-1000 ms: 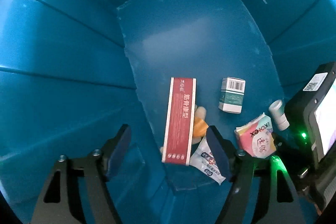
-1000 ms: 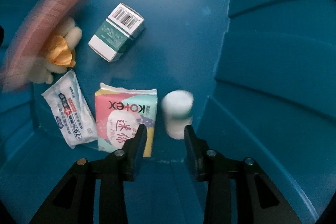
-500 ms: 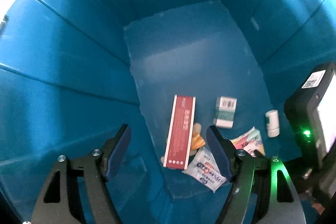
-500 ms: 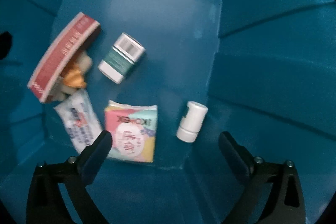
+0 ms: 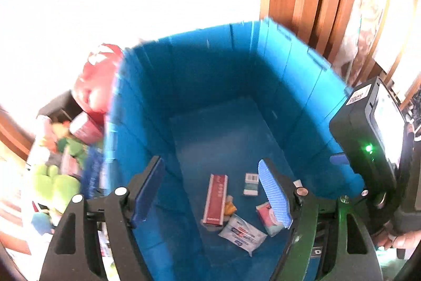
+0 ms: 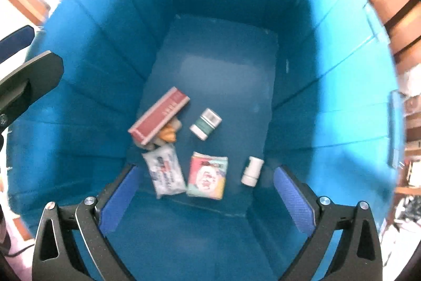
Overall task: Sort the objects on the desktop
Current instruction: 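Withdraw both tools from the crate toward the table, then grasp the white duck plush with the left tool while the right tool grasps a long white box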
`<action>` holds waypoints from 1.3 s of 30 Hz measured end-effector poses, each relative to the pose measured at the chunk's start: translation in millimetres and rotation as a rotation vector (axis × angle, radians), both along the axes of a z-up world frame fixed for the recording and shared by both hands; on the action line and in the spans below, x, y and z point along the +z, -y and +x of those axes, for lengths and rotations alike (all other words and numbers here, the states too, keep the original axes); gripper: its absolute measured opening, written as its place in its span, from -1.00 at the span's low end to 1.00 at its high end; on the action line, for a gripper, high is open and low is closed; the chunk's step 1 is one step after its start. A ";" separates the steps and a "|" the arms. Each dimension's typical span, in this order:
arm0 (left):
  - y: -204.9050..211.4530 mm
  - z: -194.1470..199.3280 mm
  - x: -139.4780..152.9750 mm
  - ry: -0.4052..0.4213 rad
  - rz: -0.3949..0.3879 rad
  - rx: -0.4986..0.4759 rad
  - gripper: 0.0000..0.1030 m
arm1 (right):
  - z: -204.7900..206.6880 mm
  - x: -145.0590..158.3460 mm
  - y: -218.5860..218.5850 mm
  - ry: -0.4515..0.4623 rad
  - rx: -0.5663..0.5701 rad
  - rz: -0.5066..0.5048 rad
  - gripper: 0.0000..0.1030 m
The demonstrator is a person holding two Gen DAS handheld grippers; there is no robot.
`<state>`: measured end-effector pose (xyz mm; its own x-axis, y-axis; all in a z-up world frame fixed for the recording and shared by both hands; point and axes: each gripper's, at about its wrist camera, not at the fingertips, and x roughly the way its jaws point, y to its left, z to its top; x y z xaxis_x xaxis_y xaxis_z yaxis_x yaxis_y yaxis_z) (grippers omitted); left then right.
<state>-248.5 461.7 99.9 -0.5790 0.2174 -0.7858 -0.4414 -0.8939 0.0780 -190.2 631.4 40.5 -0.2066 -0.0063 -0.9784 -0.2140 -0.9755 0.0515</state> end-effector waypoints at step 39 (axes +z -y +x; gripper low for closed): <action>460.5 176.8 -92.2 -0.268 0.092 0.750 0.43 | 60.9 64.3 353.5 -0.940 0.386 -0.181 1.00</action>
